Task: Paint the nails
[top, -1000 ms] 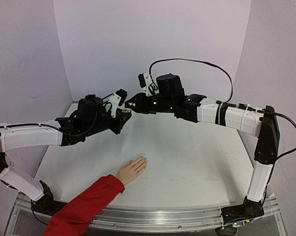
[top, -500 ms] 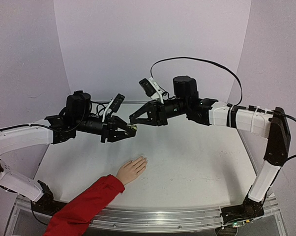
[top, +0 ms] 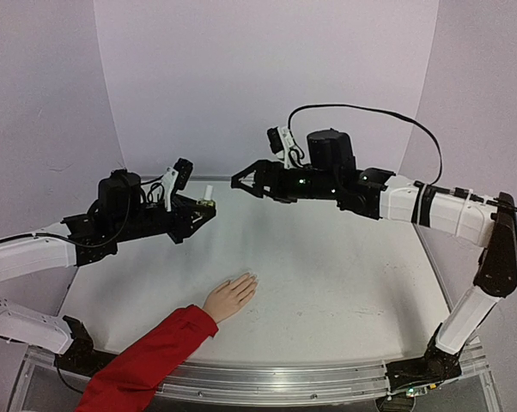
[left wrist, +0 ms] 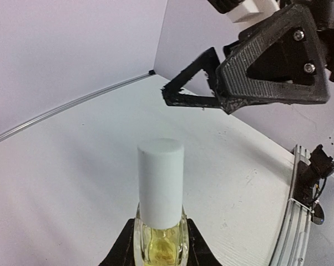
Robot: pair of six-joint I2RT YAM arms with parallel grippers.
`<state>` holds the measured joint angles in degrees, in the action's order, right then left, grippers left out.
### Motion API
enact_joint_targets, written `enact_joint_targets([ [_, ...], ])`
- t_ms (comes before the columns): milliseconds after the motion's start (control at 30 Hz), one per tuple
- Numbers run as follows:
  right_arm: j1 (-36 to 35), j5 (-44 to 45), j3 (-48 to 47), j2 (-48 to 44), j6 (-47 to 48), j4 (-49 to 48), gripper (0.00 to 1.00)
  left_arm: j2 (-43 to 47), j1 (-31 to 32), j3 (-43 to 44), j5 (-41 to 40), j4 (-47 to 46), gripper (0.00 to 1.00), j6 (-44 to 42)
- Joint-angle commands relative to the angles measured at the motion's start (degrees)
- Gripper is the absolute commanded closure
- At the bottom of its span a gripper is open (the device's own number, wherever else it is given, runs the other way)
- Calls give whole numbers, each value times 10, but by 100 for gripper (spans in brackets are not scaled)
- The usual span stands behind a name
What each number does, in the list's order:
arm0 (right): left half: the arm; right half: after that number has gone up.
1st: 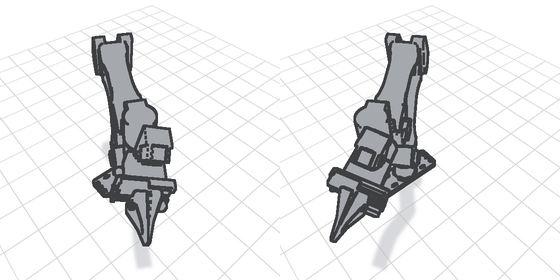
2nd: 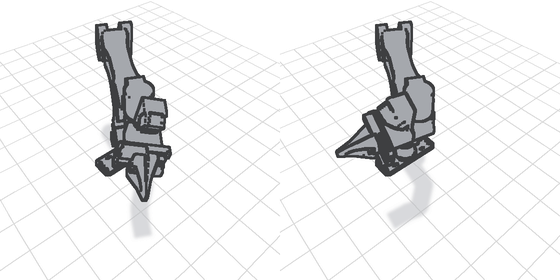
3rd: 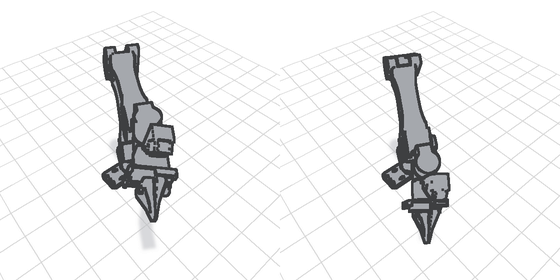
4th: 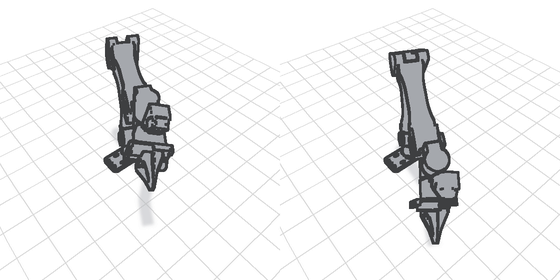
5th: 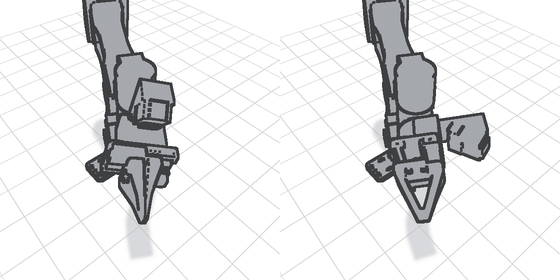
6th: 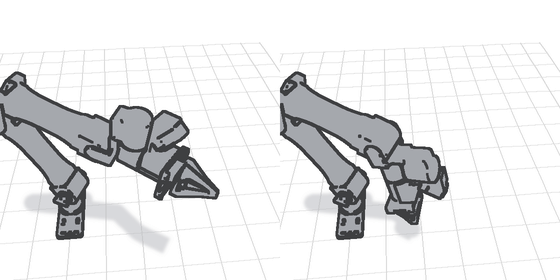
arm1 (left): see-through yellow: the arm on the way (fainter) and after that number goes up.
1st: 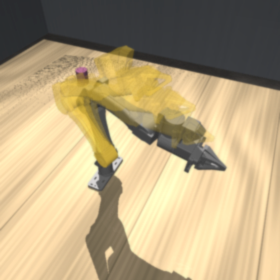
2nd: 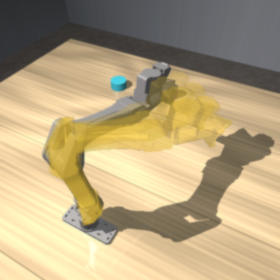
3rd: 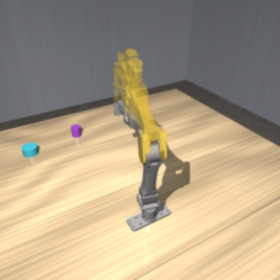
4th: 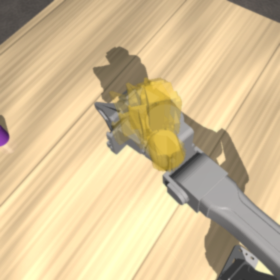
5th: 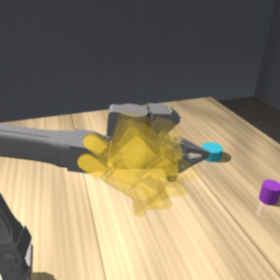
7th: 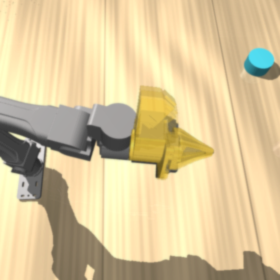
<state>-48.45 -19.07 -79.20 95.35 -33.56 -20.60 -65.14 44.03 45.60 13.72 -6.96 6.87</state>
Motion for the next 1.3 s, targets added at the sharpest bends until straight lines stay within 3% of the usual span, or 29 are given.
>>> enact_joint_targets([
  [0, -48, 129, -63, 7, -68, 22, 18, 9, 5, 8, -62, -28, 100, -24],
  [300, -74, 166, -131, 67, -40, 20, 25, -35, 15, 40, -95, -21, 100, -50],
  [533, -75, 168, -164, 120, -27, 17, 40, -58, 17, 62, -103, -20, 100, -67],
  [633, -75, 160, -173, 132, -21, 16, 50, -64, 17, 66, -100, -20, 100, -68],
  [833, -74, 148, -176, 139, -7, 8, 78, -70, 18, 67, -95, -21, 100, -68],
  [933, -73, 119, -175, 140, 4, 3, 100, -70, 18, 67, -87, -21, 100, -66],
  [1000, -67, 90, -168, 133, 15, -3, 100, -67, 16, 68, -70, -22, 100, -60],
  [1100, -41, -26, -124, 109, 50, -74, 100, -60, -3, 70, 65, -21, 100, -59],
  [1233, 1, -512, -12, 79, 118, -299, 100, -62, -38, 83, 384, -21, 100, -36],
  [1267, 0, -573, -2, 75, 127, -307, 100, -66, -40, 88, 448, -21, 100, -25],
])
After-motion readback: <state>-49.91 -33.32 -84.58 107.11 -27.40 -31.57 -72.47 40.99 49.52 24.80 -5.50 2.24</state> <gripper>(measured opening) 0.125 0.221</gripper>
